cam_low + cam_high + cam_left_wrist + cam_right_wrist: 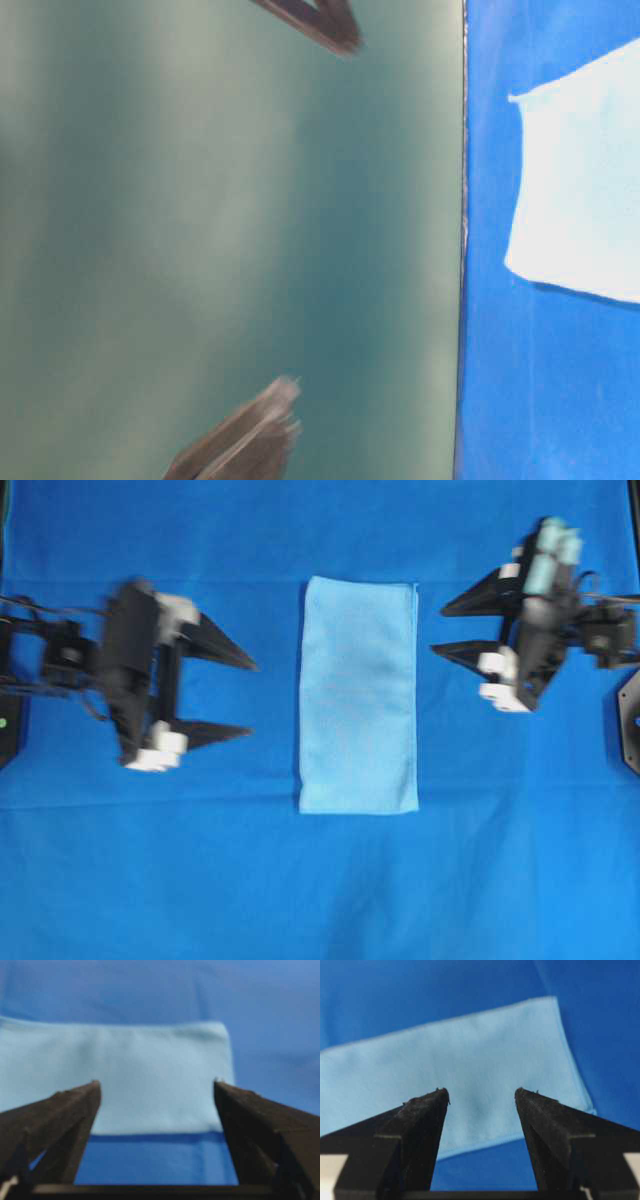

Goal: Fold the light blue towel.
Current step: 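Withdraw both grippers outward from the towel, then move both grippers to the strip's top corners and grasp them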

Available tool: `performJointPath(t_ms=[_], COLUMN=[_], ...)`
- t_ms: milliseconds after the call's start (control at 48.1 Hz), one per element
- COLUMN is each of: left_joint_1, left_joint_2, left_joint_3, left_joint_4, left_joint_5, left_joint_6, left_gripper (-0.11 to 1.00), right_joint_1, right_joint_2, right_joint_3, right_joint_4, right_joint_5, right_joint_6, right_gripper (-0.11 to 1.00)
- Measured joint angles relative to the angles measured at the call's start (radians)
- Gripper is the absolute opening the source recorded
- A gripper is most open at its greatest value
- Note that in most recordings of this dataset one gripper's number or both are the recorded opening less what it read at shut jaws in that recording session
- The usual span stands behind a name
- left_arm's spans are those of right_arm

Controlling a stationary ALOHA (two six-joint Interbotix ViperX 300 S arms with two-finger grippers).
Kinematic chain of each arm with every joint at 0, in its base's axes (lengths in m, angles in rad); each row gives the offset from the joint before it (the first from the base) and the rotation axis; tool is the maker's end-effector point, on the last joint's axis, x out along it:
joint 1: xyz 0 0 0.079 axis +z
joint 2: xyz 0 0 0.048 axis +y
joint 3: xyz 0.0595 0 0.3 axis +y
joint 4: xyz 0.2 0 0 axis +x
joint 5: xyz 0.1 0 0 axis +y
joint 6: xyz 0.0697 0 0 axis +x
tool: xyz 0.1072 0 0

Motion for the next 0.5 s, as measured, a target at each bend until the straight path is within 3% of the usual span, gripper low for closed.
performJointPath(t_ms=[270,499], left_joint_1=[0.061,0.080], left_joint_2=[-0.199,-0.193], left_joint_3=[0.179,0.192], left_joint_4=[0.000,0.000], left_joint_5=[-0.133,-0.153], left_joint_6=[0.002,0.002], left_gripper=[0.86,0.86], right_joint_1=[-0.006,-0.048], right_joint_2=[-0.163,-0.143], right_joint_3=[0.104,0.109], right_joint_4=[0.000,0.002], right_joint_5=[-0.104,-0.118], right_joint_6=[0.000,0.000], right_gripper=[0.60,0.60])
